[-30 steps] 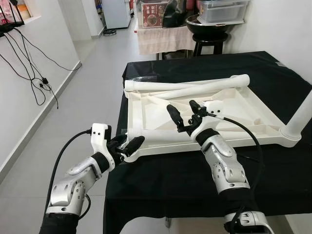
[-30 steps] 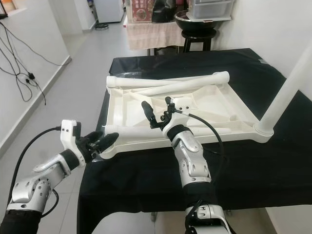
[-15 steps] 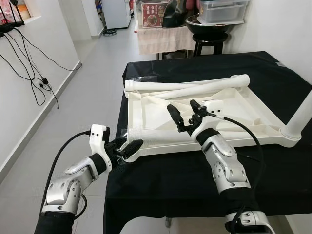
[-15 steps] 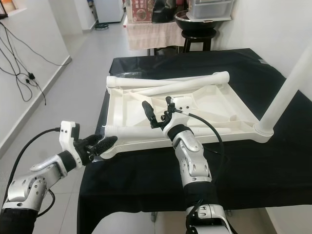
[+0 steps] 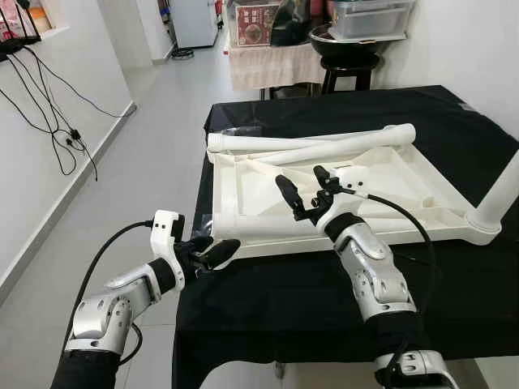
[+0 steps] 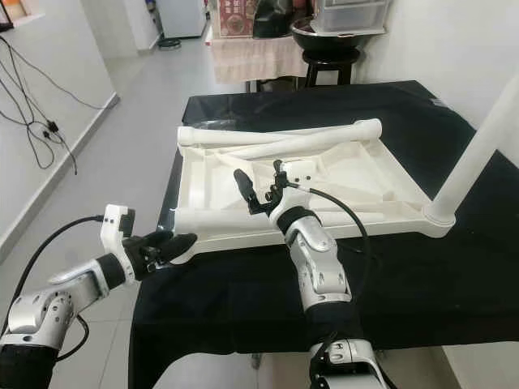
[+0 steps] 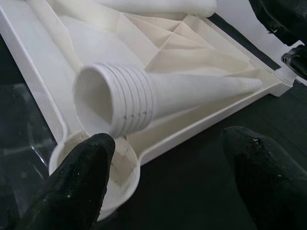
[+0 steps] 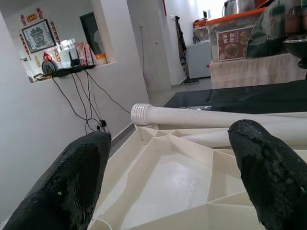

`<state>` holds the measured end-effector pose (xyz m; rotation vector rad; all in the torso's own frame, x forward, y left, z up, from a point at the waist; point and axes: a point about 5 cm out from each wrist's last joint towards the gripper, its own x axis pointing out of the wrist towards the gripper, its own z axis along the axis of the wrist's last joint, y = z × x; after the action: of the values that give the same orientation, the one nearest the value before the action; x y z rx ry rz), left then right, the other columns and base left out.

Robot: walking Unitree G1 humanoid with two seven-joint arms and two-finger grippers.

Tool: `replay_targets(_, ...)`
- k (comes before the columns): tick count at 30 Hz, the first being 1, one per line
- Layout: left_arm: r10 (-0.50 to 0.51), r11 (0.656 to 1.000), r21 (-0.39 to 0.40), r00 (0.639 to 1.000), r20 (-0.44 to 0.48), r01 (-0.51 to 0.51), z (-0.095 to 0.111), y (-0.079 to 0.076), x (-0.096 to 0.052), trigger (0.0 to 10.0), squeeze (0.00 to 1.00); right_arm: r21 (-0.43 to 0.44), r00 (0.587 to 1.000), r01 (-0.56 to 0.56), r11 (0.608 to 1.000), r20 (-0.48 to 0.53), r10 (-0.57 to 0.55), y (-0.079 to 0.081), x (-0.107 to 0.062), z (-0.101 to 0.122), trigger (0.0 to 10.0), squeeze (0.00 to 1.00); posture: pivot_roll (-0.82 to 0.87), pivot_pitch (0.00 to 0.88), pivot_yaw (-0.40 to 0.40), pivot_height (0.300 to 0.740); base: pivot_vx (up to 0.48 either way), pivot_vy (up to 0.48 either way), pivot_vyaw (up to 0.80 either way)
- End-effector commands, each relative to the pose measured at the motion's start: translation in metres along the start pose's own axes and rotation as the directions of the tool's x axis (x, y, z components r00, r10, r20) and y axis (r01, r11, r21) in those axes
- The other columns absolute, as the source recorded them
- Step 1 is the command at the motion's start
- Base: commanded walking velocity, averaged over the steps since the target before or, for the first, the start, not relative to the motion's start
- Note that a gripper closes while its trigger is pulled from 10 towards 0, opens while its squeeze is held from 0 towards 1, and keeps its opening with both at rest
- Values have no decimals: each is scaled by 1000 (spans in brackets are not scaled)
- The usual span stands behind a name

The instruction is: Building children table

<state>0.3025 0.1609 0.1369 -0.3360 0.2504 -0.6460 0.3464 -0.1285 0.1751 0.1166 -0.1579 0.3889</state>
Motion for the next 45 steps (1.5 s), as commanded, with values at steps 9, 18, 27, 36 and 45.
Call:
replay_targets(9,25,998,50,999,34,-27,27,9,-12,10000,0,-29,1000,30,999,2,-30,-11,-9,6,10000,0,-111,0,38,740,0,0,0)
replay_targets(18,55,997,47,998,26,-56,33,21,-15,10000,0,-49,999,39,998,16,-38,-16,-14,18,10000,0,-133,46,42,740,0,0,0)
replay_targets(27,54,998,45,999,6,-54,38,28,-10,10000,0,-84,998,69,994,12,-68,-27,-26,29,10000,0,-170,122,40,740,0,0,0)
replay_targets(36,-42,997,61,998,-35,44,49,21,6,10000,0,-112,996,94,989,15,-93,-34,-36,43,10000,0,-205,164,42,740,0,0,0)
replay_targets(45,-160,984,66,985,-60,164,58,10,14,10000,0,-113,996,94,989,11,-94,-33,-38,47,10000,0,-216,162,45,740,0,0,0)
